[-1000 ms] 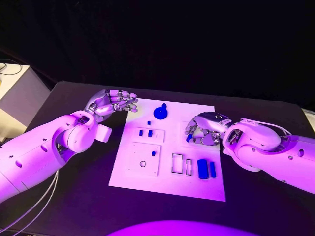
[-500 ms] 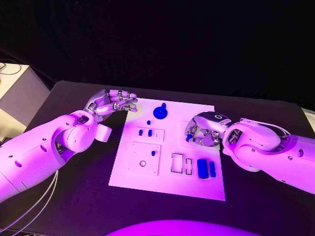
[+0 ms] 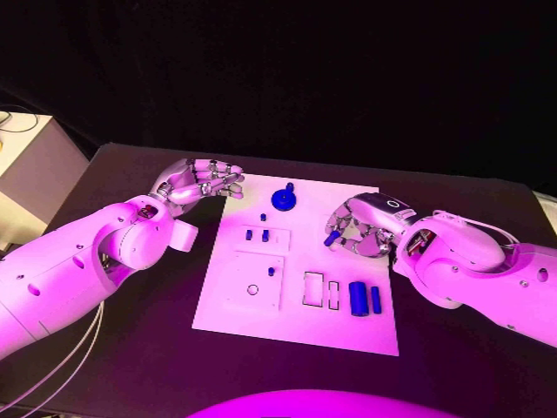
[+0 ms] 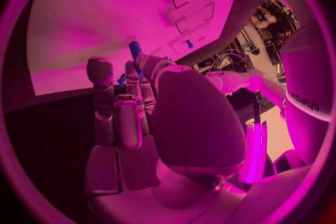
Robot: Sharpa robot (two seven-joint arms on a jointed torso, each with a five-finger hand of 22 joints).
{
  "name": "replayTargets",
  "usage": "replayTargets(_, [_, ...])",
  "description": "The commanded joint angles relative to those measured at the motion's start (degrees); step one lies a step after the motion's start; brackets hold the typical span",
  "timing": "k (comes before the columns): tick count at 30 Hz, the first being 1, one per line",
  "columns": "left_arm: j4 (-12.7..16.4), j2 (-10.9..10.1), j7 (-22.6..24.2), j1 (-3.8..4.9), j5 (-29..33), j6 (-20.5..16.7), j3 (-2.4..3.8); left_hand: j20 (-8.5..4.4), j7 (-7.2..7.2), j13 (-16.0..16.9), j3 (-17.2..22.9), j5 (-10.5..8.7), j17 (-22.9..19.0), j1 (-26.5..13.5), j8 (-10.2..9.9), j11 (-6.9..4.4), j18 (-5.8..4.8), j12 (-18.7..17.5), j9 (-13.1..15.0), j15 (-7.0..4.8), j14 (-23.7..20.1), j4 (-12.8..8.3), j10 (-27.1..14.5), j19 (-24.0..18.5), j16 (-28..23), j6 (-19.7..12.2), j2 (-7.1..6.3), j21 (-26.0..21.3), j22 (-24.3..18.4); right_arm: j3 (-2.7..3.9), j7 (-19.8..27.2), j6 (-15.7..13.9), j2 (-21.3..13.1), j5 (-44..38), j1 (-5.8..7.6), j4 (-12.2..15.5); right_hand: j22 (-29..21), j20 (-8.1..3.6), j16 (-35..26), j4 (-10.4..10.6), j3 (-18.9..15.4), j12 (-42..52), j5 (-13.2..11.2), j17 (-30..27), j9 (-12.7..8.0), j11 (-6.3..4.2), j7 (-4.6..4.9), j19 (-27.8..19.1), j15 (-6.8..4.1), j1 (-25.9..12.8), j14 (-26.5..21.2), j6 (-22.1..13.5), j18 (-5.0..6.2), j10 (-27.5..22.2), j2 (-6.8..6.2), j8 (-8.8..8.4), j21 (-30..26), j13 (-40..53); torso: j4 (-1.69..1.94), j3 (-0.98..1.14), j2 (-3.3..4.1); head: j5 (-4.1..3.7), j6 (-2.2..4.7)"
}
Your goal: Assemble the parts on the task board
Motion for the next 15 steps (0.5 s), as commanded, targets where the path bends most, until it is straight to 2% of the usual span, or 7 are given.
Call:
replayTargets(1, [-0.11, 0.15, 0.24, -0.04, 0.09, 0.91, 0.04, 0.29, 0.18, 0.05, -0.29, 0.08, 0.05, 0.29, -0.27, 0.24, -0.77, -0.37, -0.05, 0.34, 0.25, -0.06, 0.26, 0.1, -0.33, 0.03, 0.38, -0.18, -0.09, 0.42, -0.47, -2.94, -0.67, 3.42, 0.56, 1.94, 0.1, -0.24, 0.18, -0.1, 0.31, -0.39, 0.2, 0.05, 2.39, -2.31, 0.31, -0.3, -0.38, -0.62, 2.44, -0.28, -0.77, 2.66, 0.15, 0.25, 0.35, 0.01, 0.01, -0.03, -0.04, 0.15, 0.03])
replayTargets(5, [-0.28, 0.18, 0.25, -0.04, 0.09, 0.87, 0.04, 0.29, 0.18, 0.05, -0.29, 0.08, 0.05, 0.29, -0.27, 0.24, -0.77, -0.37, -0.05, 0.34, 0.25, -0.06, 0.26, 0.1, -0.33, 0.03, 0.38, -0.18, -0.09, 0.96, -0.5, -3.15, -1.34, 4.75, 1.05, 4.35, 0.18, -0.24, 0.15, -0.52, 0.59, -0.54, 0.32, -0.02, 2.56, -2.3, 0.32, -0.36, -0.38, -0.91, 2.43, -0.33, -0.76, 2.72, 0.03, 0.35, 0.36, 0.1, -0.01, -0.05, -0.02, 0.3, 0.01])
replayTargets(9, [-0.29, 0.25, 0.24, -0.04, 0.09, 0.88, 0.04, 0.29, 0.18, 0.05, -0.29, 0.08, 0.05, 0.29, -0.27, 0.24, -0.77, -0.37, -0.05, 0.34, 0.25, -0.06, 0.26, 0.1, -0.33, 0.03, 0.38, -0.18, -0.09, 1.21, -0.52, -3.22, -0.8, 5.89, 1.27, 5.96, 0.22, -0.25, 0.09, -1.04, 0.94, -0.73, 0.45, -0.14, 2.71, -2.28, 0.37, -0.45, -0.38, -1.08, 2.39, -0.45, -0.73, 2.72, -0.03, 0.41, 0.33, 0.17, 0.0, -0.07, 0.02, 0.57, 0.07])
replayTargets(15, [-0.27, 0.46, 0.31, -0.04, 0.09, 0.89, 0.04, 0.29, 0.18, 0.05, -0.29, 0.08, 0.05, 0.29, -0.27, 0.24, -0.77, -0.37, -0.05, 0.34, 0.25, -0.06, 0.26, 0.1, -0.33, 0.03, 0.38, -0.18, -0.09, 0.88, -0.02, -3.06, 2.9, 4.6, 0.56, 6.61, -0.04, -0.24, 0.0, -1.26, 1.1, -0.87, 0.47, -0.32, 2.79, -2.22, 0.43, -0.65, -0.35, -1.33, 2.34, -0.55, -0.67, 2.68, -0.06, 0.42, 0.01, 0.21, 0.05, 0.03, 0.05, 1.08, -0.14])
